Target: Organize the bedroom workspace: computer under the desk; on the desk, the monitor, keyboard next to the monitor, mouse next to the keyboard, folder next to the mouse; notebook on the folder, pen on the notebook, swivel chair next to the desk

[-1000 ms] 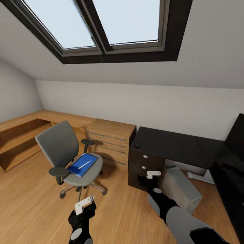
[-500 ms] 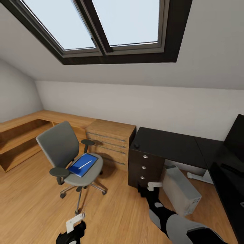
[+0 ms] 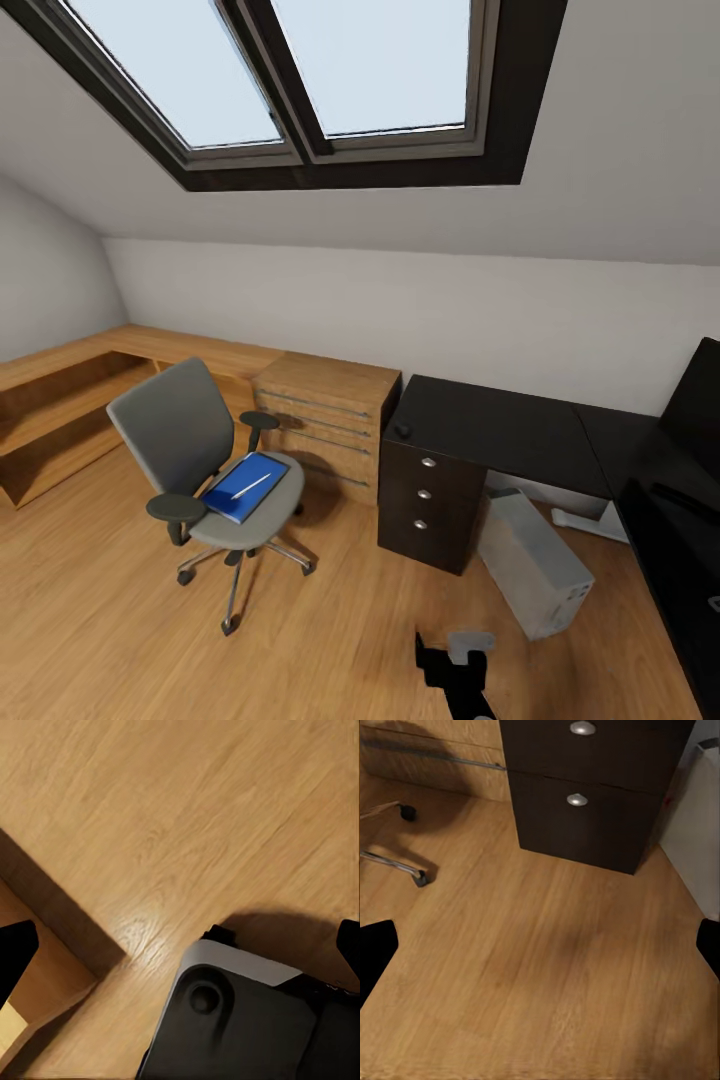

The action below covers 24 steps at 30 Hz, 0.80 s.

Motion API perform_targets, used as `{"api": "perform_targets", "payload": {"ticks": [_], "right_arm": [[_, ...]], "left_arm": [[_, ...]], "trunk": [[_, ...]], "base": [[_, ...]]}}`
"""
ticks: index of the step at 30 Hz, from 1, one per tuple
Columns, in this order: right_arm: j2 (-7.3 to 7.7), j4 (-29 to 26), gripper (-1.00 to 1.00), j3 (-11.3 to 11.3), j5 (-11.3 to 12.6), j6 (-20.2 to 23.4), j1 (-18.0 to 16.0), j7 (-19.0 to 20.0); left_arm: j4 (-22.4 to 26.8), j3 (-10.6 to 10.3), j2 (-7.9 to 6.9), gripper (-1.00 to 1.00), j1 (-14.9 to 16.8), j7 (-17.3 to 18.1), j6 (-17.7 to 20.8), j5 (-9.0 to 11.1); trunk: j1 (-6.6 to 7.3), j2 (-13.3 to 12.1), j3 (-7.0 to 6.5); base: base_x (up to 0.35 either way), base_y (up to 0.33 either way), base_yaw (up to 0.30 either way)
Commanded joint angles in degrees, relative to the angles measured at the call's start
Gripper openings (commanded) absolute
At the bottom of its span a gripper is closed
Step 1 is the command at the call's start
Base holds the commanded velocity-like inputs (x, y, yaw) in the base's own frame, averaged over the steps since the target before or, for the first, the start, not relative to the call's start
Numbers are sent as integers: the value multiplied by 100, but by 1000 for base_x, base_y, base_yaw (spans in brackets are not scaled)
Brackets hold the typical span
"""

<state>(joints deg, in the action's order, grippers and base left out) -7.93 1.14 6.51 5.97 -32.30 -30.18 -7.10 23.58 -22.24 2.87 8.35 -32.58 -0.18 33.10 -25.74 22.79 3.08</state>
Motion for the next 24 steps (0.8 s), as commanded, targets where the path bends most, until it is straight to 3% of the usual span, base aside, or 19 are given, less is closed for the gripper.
{"api": "perform_targets", "payload": {"ticks": [1,6,12,13,21,22,24], "right_arm": [[-2,14,100,54,58,-30,120,-7],[26,20,100,35,68,-33,346,7],[88,25,100,21,77,-31,399,14],[110,23,100,19,75,-31,409,15],[131,8,100,25,79,-38,416,14],[134,9,100,26,87,-39,416,11],[134,9,100,26,88,-39,417,12]], "left_arm": [[-100,-44,-48,100,4,259,-4,42],[-257,-32,-200,100,7,1019,-1,50],[-292,-28,-235,100,8,1264,-17,28],[-303,-36,-244,100,7,1306,-335,29],[-565,-32,-276,100,6,1330,-1324,44],[-715,-27,-279,100,5,1323,-2067,57],[-719,-23,-278,100,4,1320,-2097,61]], "trunk": [[-4,13,13],[-4,13,13],[-4,13,13],[-4,13,13],[-4,13,13],[-4,13,11],[-4,13,7]], "base": [[0,0,0],[21,18,0],[30,26,0],[5,5,0],[2,2,0],[-274,19,-138],[-294,57,-176]]}}
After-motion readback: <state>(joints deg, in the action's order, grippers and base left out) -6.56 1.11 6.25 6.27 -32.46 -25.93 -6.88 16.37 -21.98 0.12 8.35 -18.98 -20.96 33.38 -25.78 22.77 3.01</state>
